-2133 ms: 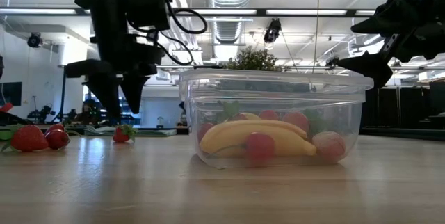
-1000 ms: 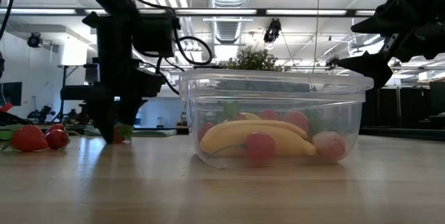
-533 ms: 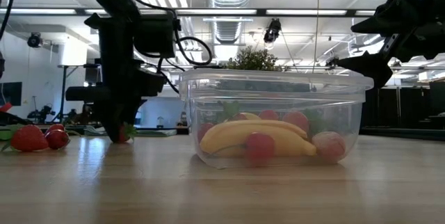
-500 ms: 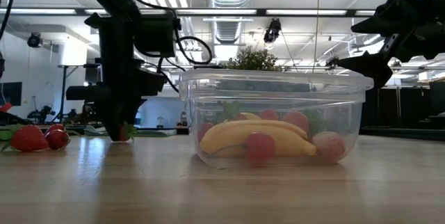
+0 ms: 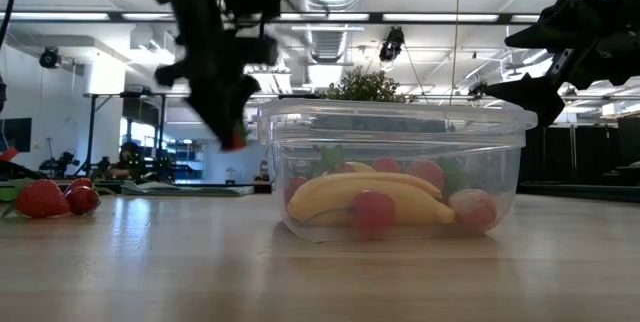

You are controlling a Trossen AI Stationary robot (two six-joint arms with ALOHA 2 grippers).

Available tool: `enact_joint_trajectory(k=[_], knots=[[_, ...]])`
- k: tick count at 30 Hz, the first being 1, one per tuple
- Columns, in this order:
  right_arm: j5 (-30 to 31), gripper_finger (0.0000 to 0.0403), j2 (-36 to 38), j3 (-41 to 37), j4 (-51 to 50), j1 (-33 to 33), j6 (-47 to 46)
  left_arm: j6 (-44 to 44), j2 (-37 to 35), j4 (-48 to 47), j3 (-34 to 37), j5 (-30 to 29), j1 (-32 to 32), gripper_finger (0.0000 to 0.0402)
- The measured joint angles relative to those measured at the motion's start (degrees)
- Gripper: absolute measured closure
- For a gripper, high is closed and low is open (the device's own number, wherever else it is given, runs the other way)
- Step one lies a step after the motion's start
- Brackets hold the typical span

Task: Pick and placing Produce into tupperware
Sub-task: Put the red strawberry into the transparent bin

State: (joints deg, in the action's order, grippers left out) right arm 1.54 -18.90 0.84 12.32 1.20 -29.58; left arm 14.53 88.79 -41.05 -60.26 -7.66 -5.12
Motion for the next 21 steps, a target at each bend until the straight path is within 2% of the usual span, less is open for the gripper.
enact_joint_trajectory(k=[6,10,14,17,21], knots=[[0.0,0.0057,0.0,0.0,0.0,0.0,0.0,-5.6,-0.8,0.9,-8.2,13.9,2.5,0.0277],[0.0,0.0053,0.0,0.0,0.0,0.0,0.0,-6.8,-0.8,8.7,-9.6,24.3,5.5,0.0269],[0.0,0.0054,0.0,0.0,0.0,0.0,0.0,-6.9,-0.7,15.3,-9.3,25.7,8.6,0.0265],[0.0,0.0057,0.0,0.0,0.0,0.0,0.0,-7.8,0.4,16.3,-8.8,26.7,9.8,0.0265],[0.0,0.0056,0.0,0.0,0.0,0.0,0.0,-11.2,2.7,17.1,-8.0,34.9,9.8,0.0264]])
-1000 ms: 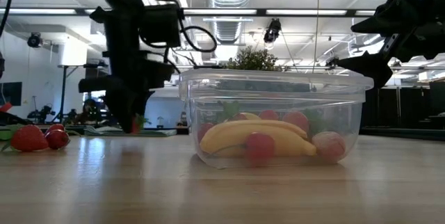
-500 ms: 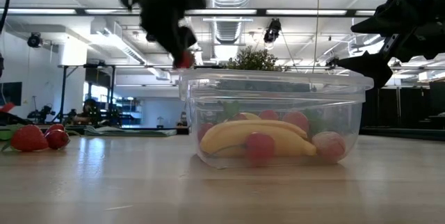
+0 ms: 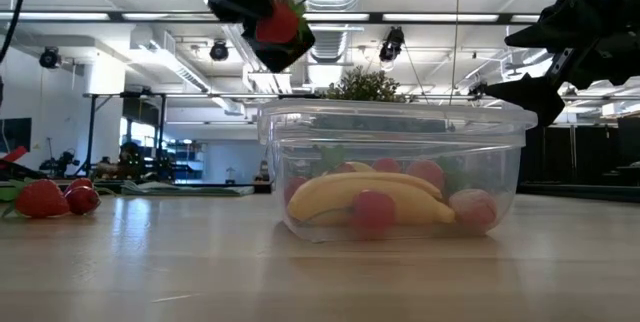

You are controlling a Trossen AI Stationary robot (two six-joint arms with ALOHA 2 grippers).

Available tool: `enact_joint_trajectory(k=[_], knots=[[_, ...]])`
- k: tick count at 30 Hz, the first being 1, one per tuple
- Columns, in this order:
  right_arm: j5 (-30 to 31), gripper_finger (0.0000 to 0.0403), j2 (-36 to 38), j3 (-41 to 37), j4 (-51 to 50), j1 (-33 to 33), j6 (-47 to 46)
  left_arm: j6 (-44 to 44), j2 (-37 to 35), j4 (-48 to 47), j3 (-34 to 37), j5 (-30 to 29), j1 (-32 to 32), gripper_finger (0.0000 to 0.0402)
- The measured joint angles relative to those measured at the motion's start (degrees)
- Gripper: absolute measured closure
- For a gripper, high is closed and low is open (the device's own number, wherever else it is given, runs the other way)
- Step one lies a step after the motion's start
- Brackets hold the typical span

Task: Pick and placing Produce into tupperware
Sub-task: Put the red strawberry into the transparent bin

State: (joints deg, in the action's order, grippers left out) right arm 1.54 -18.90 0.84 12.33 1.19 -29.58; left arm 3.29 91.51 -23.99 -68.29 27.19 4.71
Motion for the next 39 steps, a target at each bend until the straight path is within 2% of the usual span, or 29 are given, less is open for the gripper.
enact_joint_trajectory(k=[5,13,16,20,27,39], knots=[[0.0,0.0054,0.0,0.0,0.0,0.0,0.0,0.0,2.6,2.8,0.5,6.3,0.0,0.0263],[0.0,0.006,0.0,0.0,0.0,0.0,0.0,1.6,2.6,7.2,0.5,6.2,-0.2,0.0263],[0.0,0.0059,0.0,0.0,0.0,0.0,0.0,1.9,2.6,8.6,0.7,4.4,-0.2,0.0263],[0.0,0.0055,0.0,0.0,0.0,0.0,0.0,2.1,2.6,13.0,1.4,-2.1,-0.2,0.0263],[0.0,0.0056,0.0,0.0,0.0,0.0,0.0,1.4,3.7,14.7,1.5,-9.0,-0.2,0.0263],[0.0,0.0054,0.0,0.0,0.0,0.0,0.0,-12.1,11.1,14.7,0.3,-11.4,-0.2,0.0262]])
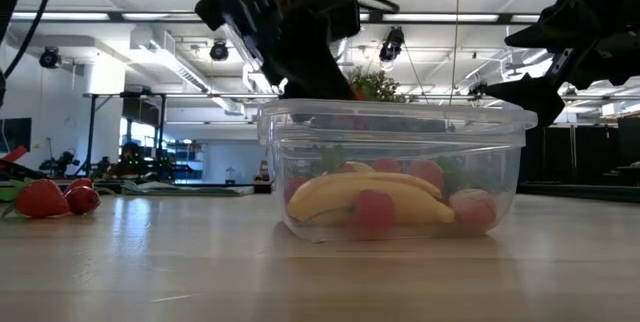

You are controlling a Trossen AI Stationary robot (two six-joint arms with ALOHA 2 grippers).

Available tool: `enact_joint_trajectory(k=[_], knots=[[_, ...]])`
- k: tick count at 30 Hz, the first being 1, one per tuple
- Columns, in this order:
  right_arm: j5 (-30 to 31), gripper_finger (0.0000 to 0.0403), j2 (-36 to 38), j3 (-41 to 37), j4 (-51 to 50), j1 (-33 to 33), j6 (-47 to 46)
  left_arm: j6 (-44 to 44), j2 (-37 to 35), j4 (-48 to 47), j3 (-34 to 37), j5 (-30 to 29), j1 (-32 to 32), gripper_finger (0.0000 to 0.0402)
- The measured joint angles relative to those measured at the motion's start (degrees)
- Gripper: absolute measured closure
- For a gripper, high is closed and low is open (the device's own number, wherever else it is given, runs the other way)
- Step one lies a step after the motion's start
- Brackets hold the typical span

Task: Pick and placing Produce into tupperware
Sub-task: Put the red strawberry into the transparent bin, then adjust the transparent bin on the table

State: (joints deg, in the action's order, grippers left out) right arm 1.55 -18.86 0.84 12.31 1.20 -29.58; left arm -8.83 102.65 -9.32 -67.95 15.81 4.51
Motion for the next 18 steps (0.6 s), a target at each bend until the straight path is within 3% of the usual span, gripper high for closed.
enact_joint_trajectory(k=[4,12,18], knots=[[0.0,0.0058,0.0,0.0,0.0,0.0,0.0,-3.9,0.6,-0.2,-0.2,-1.6,0.0,0.0243],[0.0,0.0053,-0.1,0.0,0.0,0.0,0.0,-5.9,0.4,-1.3,0.0,-4.3,0.0,0.0153],[0.0,0.0057,-0.1,0.0,0.0,0.0,0.0,-5.4,-3.1,-15.4,-0.4,-4.4,0.0,0.0127]])
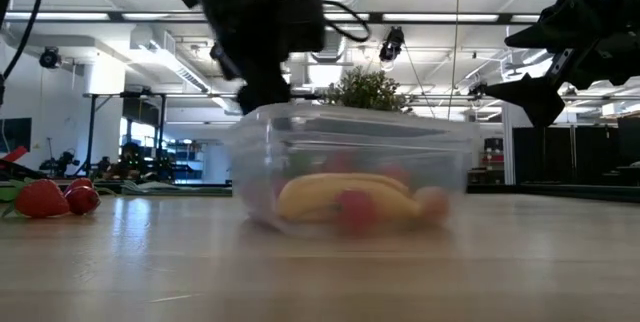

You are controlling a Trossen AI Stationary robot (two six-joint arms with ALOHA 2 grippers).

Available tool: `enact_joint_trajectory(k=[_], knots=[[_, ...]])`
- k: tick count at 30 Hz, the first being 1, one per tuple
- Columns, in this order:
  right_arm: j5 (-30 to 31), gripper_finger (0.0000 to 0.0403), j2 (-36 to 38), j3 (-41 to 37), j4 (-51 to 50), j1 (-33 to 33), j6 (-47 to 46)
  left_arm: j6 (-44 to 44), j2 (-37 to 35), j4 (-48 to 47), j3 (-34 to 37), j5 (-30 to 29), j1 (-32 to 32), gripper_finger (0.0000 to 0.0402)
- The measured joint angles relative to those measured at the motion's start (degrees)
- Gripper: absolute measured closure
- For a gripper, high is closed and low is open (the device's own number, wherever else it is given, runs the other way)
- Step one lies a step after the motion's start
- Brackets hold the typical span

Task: Pick and placing Produce into tupperware
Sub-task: Adjust the transparent bin on the table

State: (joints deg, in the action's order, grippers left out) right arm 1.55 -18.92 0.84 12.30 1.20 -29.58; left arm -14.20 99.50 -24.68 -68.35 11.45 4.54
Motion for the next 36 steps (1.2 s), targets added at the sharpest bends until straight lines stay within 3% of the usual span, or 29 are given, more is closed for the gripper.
enact_joint_trajectory(k=[6,11,13,17,21,27,31,36], knots=[[0.0,0.0053,0.1,0.0,0.1,0.0,0.0,-5.3,-6.7,-17.9,0.2,-9.3,0.0,0.0126],[0.0,0.0057,0.0,0.0,0.0,0.0,0.0,-11.1,-15.1,-17.9,0.3,-11.8,0.2,0.0126],[0.0,0.0057,0.0,0.0,0.0,0.0,0.0,-13.9,-18.0,-18.8,0.3,-15.8,0.2,0.0126],[0.0,0.0053,0.0,0.0,0.1,0.0,0.0,-24.8,-22.7,-30.4,0.7,-27.1,-0.2,0.0126],[0.0,0.0055,0.0,0.0,0.0,0.0,0.0,-38.4,-24.7,-42.8,2.7,-29.8,-1.3,0.0126],[0.0,0.0056,0.1,0.0,0.0,0.0,0.0,-43.9,-22.5,-32.7,5.5,-29.9,-2.5,0.0126],[0.0,0.0053,0.1,0.0,0.0,0.0,0.0,-41.5,-15.8,-26.8,6.6,-29.4,-3.2,0.0126],[0.0,0.0057,0.0,0.0,0.0,0.0,0.0,-40.6,-7.3,-26.7,5.4,-29.1,-4.4,0.0126]])
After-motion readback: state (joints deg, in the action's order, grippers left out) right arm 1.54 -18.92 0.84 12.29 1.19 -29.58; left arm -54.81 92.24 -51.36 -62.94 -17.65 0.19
